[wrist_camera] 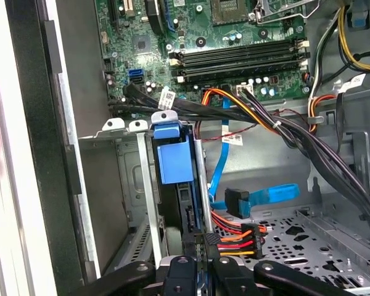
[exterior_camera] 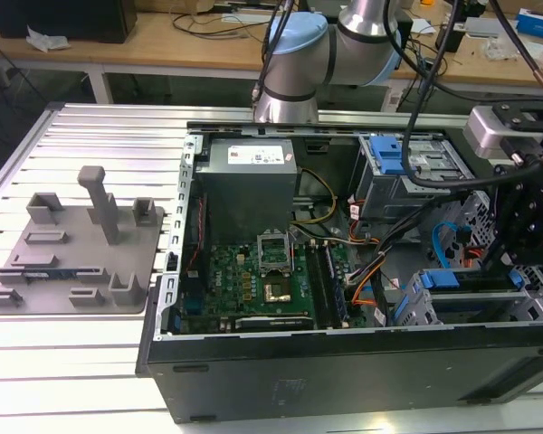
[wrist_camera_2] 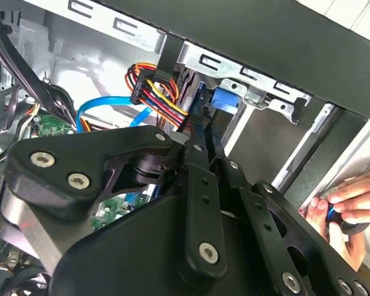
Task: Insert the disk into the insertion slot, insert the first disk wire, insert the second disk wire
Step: 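Insert the first disk wire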
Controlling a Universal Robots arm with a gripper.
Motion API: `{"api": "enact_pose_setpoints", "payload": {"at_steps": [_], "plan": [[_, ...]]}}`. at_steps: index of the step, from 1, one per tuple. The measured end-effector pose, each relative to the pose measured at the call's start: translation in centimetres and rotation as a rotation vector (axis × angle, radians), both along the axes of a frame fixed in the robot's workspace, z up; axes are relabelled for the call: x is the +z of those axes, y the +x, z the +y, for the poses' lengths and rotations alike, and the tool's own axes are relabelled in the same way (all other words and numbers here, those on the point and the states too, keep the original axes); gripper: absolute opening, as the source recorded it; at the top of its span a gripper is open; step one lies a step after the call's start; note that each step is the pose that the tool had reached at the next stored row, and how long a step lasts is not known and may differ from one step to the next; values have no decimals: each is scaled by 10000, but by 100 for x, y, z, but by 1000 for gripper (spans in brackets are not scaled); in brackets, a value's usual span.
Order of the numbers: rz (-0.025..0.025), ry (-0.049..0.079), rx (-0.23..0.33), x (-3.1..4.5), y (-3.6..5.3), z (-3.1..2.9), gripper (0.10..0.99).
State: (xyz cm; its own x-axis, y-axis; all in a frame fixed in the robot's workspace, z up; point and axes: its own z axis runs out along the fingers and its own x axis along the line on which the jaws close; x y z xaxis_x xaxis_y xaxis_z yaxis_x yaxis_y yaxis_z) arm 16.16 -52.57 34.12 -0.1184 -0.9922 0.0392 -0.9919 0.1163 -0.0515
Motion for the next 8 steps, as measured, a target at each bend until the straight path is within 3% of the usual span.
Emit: {"api": "enact_pose_setpoints", "payload": {"at_steps": [8], "plan": [[16, -11, 41, -53, 0, 0, 165]]}}
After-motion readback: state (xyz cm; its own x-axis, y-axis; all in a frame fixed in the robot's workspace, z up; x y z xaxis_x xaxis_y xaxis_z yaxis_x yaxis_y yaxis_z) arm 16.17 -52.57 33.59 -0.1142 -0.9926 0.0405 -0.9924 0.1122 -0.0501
